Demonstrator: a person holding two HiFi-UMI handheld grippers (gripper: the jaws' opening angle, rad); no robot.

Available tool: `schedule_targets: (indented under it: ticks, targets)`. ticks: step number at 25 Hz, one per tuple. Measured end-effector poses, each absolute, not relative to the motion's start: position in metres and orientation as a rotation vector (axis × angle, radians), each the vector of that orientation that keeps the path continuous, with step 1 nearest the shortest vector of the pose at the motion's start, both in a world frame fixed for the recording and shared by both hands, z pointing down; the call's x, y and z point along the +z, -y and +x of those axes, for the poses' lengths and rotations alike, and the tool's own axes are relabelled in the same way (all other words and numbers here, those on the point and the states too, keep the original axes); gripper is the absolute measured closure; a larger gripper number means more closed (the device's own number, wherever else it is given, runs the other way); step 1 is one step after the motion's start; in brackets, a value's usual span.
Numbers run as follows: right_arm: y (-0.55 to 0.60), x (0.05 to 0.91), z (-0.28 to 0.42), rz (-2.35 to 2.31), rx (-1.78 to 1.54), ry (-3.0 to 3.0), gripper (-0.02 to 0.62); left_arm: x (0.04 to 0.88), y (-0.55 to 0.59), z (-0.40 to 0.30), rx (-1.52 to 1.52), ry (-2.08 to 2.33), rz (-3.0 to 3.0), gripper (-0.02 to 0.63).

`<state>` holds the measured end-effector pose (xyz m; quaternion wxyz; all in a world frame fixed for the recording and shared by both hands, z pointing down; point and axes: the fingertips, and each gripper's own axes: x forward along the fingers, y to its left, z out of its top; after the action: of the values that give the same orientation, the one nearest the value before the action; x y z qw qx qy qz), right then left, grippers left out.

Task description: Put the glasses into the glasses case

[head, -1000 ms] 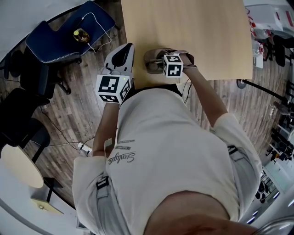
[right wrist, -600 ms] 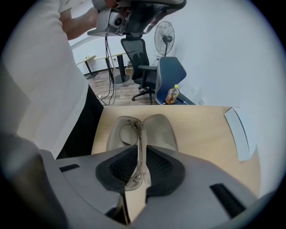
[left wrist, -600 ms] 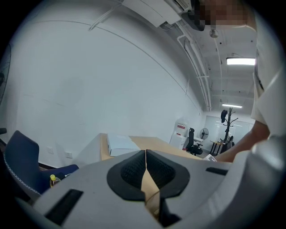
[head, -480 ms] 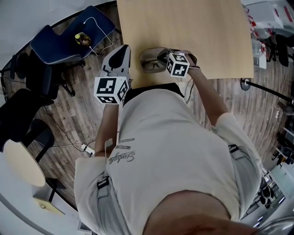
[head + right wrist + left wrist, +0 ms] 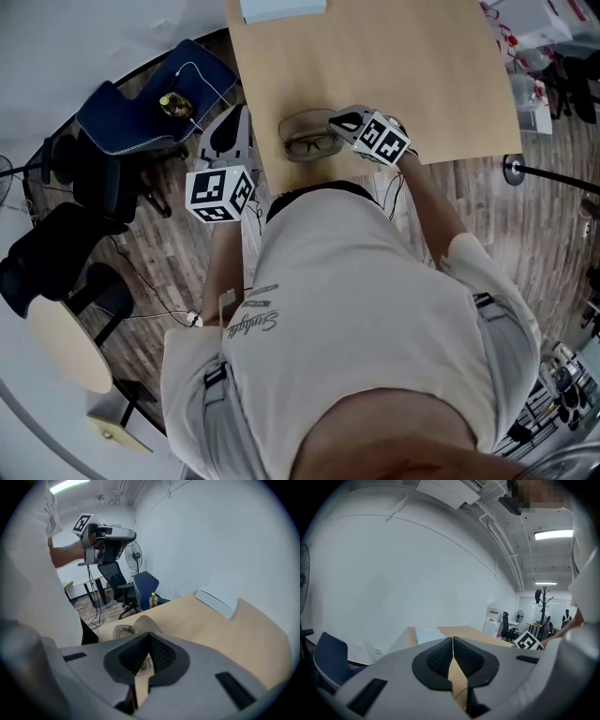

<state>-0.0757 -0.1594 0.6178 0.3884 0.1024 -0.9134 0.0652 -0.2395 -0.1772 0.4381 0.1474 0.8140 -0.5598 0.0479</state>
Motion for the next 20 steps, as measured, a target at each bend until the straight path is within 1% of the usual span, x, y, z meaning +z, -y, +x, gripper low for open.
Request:
schedule_targets:
  ticks: [9, 15, 20]
  targets:
    - [0.199, 0.551, -0.048, 0.659, 0.379, 2.557, 0.6, 0.413, 0.196, -0.222, 0.15, 1.632, 2.4, 0.591]
    - [0.229, 0.483, -0.034, 0.826, 0.287, 2.706, 0.6, 0.395, 0.212, -0.211, 0.15, 1.644, 2.443, 0.591]
    - [0.234, 0.45, -0.031, 0.854, 0.235, 2.77, 0.6, 0.378, 0.212, -0.209, 0.103, 1.715, 2.45, 0.591]
